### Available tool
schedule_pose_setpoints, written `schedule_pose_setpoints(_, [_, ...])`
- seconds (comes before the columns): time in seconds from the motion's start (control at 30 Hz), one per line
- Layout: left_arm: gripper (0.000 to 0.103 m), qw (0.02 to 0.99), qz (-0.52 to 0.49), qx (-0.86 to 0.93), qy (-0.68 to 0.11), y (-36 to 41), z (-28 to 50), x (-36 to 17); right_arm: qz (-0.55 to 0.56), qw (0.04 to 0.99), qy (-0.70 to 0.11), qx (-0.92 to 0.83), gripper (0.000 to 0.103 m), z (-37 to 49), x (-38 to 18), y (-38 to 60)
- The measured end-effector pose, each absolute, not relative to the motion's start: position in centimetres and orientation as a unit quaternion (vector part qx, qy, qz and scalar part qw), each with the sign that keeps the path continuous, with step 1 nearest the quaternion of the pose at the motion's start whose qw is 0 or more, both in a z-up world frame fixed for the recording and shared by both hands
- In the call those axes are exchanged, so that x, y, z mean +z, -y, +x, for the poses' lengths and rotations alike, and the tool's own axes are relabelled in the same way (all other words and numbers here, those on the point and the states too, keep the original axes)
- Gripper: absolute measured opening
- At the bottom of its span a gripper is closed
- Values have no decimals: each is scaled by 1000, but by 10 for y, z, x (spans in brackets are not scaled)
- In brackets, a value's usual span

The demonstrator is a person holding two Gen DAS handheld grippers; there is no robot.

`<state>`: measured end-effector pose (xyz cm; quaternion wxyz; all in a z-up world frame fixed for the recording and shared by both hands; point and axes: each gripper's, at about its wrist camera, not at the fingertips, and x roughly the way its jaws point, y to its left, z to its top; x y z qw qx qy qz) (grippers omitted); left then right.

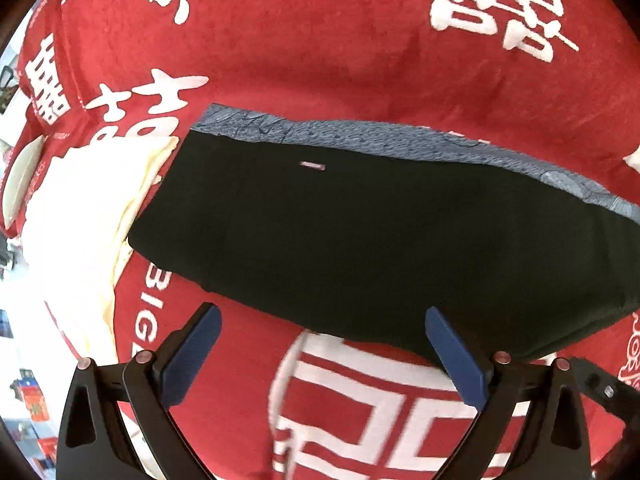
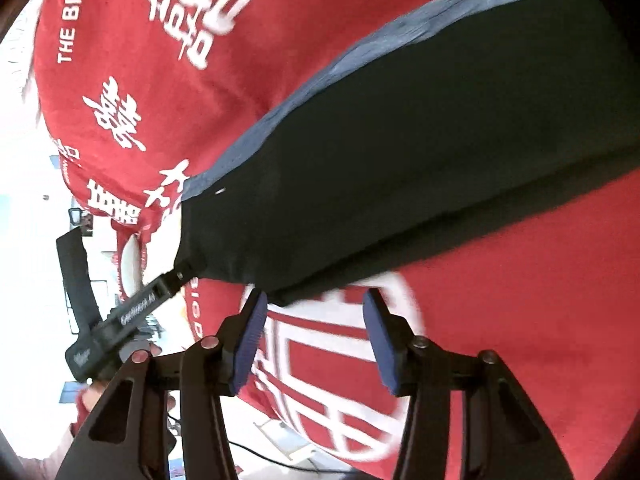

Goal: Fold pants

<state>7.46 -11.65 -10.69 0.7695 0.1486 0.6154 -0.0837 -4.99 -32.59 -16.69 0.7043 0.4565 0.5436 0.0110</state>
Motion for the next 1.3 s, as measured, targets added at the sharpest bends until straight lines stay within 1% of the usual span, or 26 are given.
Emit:
schedule_pose_setpoints(0.13, [102,765,160,-104,-615,111,77,-117,470,697,-542,11,49,-38,-182,308])
schedule_pose_setpoints(0.37, [102,763,157,-142,-611,128,82,-131,509,683,-523,-17,49,-40,-192,314])
schedule_pose_setpoints(0.4, [102,762,157,-147,-611,132,83,-133,520,678,-519,-24,45,-40,-193,316])
schedule_pose_setpoints(0.5, [102,759,159,-159,-611,141,83,-133,534,661,-525,-50,10,-34,-197,320])
schedule_pose_setpoints(0.53, [102,759,160,-165,-609,143,80,-131,531,663,-526,-51,9,-33,-195,319])
schedule_pose_setpoints(0.67, [102,746,181,-186,-613,147,64,-138,479,694,-535,-51,9,-41,-179,305])
schedule_pose_setpoints(0.8, [102,734,210,-185,-619,149,51,-159,469,692,-546,-60,9,-49,-194,301])
schedule_pose_setpoints(0.83, [102,735,208,-184,-618,148,51,-157,471,692,-544,-58,15,-51,-193,301])
schedule_pose_setpoints(0.87, [102,734,208,-184,-620,148,52,-156,473,688,-548,-54,18,-53,-191,301])
schedule_pose_setpoints(0.9, [102,732,208,-181,-624,147,55,-154,467,682,-561,-53,29,-56,-187,302])
schedule_pose_setpoints(0.93, [102,731,207,-179,-625,146,57,-152,453,678,-576,-56,36,-60,-184,303])
schedule_pose_setpoints(1.0, [102,738,200,-179,-619,147,65,-143,406,697,-587,-71,36,-69,-166,314])
schedule_pose_setpoints(1.13, [102,761,200,-182,-590,172,97,-134,304,750,-575,-125,36,-57,-129,354])
schedule_pose_setpoints(1.3, [102,782,189,-174,-568,221,144,-148,236,762,-577,-177,36,-7,-137,404])
